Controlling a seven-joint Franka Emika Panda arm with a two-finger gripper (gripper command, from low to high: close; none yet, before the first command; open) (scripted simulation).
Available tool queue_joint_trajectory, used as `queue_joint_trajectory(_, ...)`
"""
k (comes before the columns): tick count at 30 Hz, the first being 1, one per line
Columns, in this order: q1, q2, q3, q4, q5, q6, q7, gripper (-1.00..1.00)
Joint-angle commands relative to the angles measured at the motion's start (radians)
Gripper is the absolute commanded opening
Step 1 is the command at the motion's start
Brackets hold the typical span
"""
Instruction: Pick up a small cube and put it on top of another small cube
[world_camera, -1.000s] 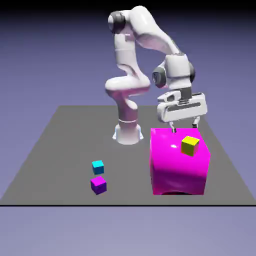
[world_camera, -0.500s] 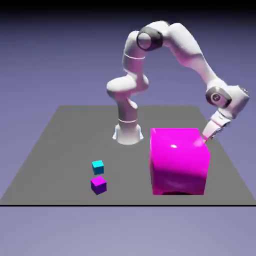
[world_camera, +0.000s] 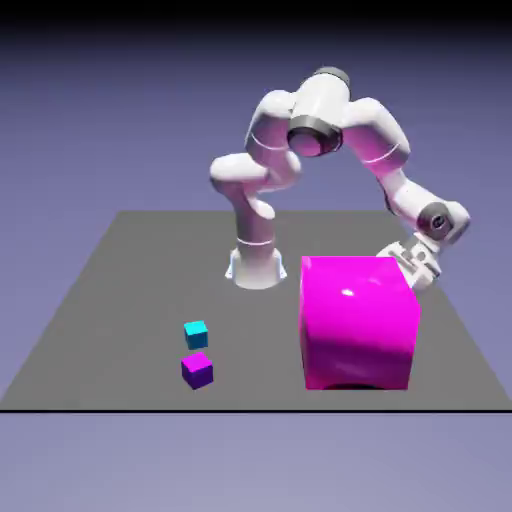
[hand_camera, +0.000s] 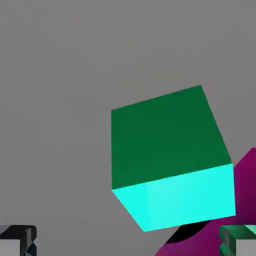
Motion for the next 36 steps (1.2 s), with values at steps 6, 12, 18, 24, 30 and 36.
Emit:
queue_joint_trajectory(6,-0.130,0.137,0.154,-0.004,-0.197,-0.094,-0.101,0.00)
queue_joint_trajectory(12,-0.143,0.197,0.032,-0.040,-0.324,-0.020,-0.072,-1.00)
queue_joint_trajectory(18,-0.082,0.122,0.196,0.038,-0.258,-0.086,-0.118,-1.00)
queue_joint_trajectory(24,-0.112,-0.096,0.008,0.126,-0.288,0.145,-0.268,-1.00)
queue_joint_trajectory(30,-0.142,-0.313,-0.181,0.213,-0.318,0.376,-0.417,-1.00)
queue_joint_trajectory(36,-0.183,-0.504,-0.383,0.270,-0.312,0.576,-0.556,-1.00)
